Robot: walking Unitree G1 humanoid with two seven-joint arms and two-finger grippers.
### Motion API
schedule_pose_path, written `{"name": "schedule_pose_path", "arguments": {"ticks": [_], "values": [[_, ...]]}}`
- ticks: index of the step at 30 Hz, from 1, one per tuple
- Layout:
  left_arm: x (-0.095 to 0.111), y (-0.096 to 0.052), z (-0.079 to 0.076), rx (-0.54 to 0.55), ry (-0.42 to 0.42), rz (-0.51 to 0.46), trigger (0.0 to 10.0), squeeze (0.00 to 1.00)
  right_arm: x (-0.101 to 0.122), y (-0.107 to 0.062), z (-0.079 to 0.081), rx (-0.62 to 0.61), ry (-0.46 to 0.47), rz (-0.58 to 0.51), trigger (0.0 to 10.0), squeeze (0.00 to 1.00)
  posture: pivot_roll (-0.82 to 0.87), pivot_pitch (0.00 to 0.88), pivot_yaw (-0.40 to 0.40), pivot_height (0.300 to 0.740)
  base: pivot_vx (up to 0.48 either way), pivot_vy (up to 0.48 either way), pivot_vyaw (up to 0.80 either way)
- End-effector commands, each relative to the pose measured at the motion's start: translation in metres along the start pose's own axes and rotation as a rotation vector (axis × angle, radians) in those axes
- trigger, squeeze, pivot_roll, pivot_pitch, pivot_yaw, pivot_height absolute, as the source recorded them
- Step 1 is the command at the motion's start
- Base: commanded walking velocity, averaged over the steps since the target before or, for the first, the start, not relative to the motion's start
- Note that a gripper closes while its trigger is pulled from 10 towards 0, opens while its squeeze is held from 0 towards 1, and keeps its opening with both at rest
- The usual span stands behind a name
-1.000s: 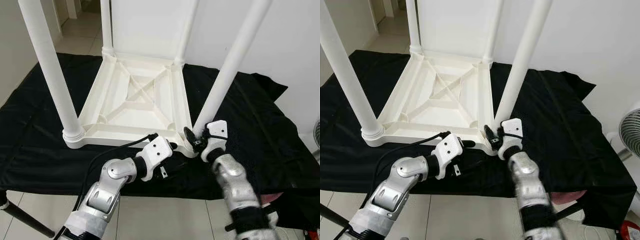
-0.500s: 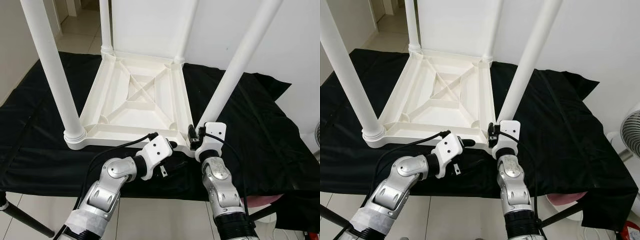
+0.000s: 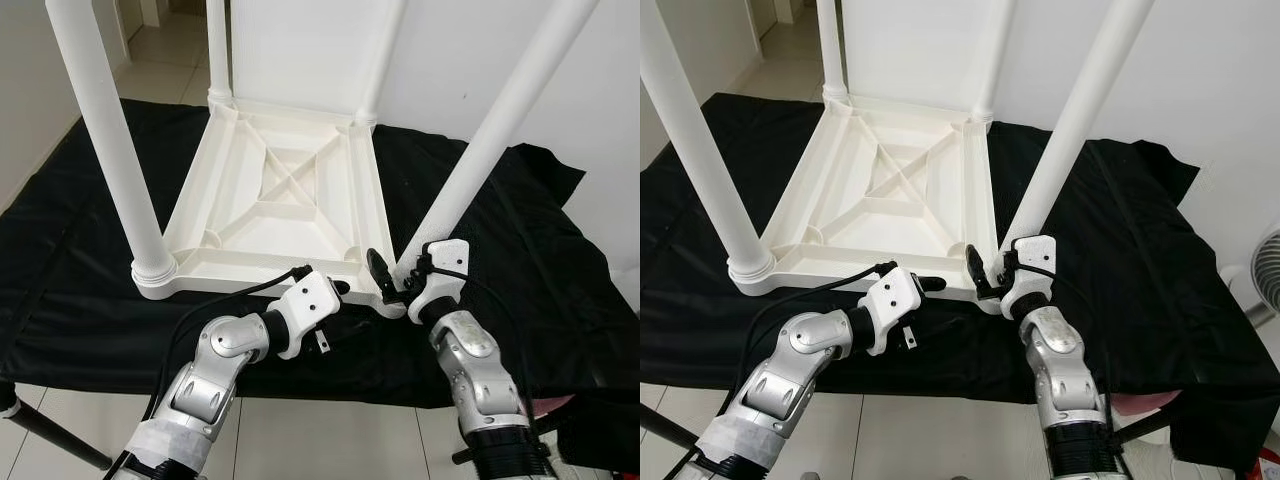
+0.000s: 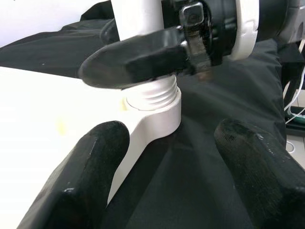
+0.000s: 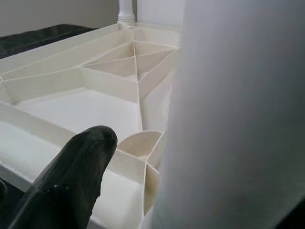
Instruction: Building children table
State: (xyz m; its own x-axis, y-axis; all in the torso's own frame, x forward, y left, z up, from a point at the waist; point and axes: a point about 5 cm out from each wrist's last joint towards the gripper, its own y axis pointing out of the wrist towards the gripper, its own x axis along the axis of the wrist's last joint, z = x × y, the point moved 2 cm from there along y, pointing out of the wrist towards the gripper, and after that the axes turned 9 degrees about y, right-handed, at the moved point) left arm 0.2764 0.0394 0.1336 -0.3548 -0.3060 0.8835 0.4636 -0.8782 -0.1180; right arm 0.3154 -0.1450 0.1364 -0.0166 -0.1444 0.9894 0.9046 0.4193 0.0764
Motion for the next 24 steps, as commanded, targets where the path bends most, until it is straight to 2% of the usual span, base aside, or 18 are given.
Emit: {"name": "schedule_pose_path", "arguments": {"ticks": [1, 2, 4, 6, 11, 12, 13, 14, 15, 22, 24], "values": [[0.000, 0.002, 0.006, 0.096, 0.007, 0.014, 10.0, 0.00, 0.000, 0.001, -0.004, 0.050, 0.005, 0.010, 10.0, 0.00, 0.00, 0.000, -0.114, 0.740, 0.000, 0.000, 0.00], [0.000, 0.002, 0.006, 0.096, 0.007, 0.014, 10.0, 0.00, 0.000, 0.001, -0.004, 0.050, 0.005, 0.010, 10.0, 0.00, 0.00, 0.000, -0.114, 0.740, 0.000, 0.000, 0.00], [0.000, 0.002, 0.007, 0.090, 0.006, 0.017, 10.0, 0.00, -0.001, 0.002, -0.004, 0.154, 0.002, 0.034, 10.0, 0.00, -0.01, 0.000, -0.101, 0.740, 0.000, 0.000, 0.00], [-0.001, 0.001, 0.006, 0.075, 0.001, 0.018, 10.0, 0.00, -0.003, 0.006, -0.007, 0.224, -0.041, 0.069, 10.0, 0.00, -0.01, 0.000, -0.093, 0.740, 0.000, 0.000, 0.00], [-0.001, 0.000, 0.004, 0.056, 0.003, 0.019, 10.0, 0.00, -0.008, 0.009, -0.008, 0.331, -0.079, 0.128, 10.0, 0.00, 0.00, 0.000, -0.090, 0.740, 0.000, 0.000, 0.00], [-0.002, -0.001, 0.004, 0.053, 0.005, 0.022, 10.0, 0.00, -0.010, 0.009, -0.008, 0.345, -0.091, 0.145, 4.0, 0.00, 0.00, 0.000, -0.090, 0.740, 0.000, 0.000, 0.00], [-0.002, -0.001, 0.003, 0.053, 0.005, 0.024, 10.0, 0.00, -0.011, 0.009, -0.010, 0.354, -0.101, 0.153, 1.5, 0.00, 0.00, 0.000, -0.090, 0.740, 0.000, 0.000, 0.00], [-0.002, -0.001, 0.003, 0.053, 0.005, 0.024, 10.0, 0.00, -0.011, 0.009, -0.010, 0.354, -0.101, 0.153, 1.5, 0.00, 0.00, 0.000, -0.090, 0.740, 0.000, 0.000, 0.00], [-0.003, -0.002, 0.004, 0.055, 0.004, 0.027, 10.0, 0.00, -0.012, 0.009, -0.011, 0.358, -0.106, 0.158, 0.0, 0.00, 0.00, 0.000, -0.091, 0.740, 0.000, 0.000, 0.00], [-0.003, -0.004, 0.004, 0.065, -0.002, 0.032, 10.0, 0.00, -0.018, 0.006, -0.014, 0.392, -0.101, 0.185, 0.0, 0.00, 0.01, 0.000, -0.098, 0.740, 0.000, 0.000, 0.00], [-0.003, -0.003, 0.003, 0.065, -0.003, 0.032, 10.0, 0.00, -0.021, 0.006, -0.016, 0.389, -0.144, 0.193, 0.0, 0.00, 0.01, 0.000, -0.098, 0.740, 0.000, 0.000, 0.00]]}}
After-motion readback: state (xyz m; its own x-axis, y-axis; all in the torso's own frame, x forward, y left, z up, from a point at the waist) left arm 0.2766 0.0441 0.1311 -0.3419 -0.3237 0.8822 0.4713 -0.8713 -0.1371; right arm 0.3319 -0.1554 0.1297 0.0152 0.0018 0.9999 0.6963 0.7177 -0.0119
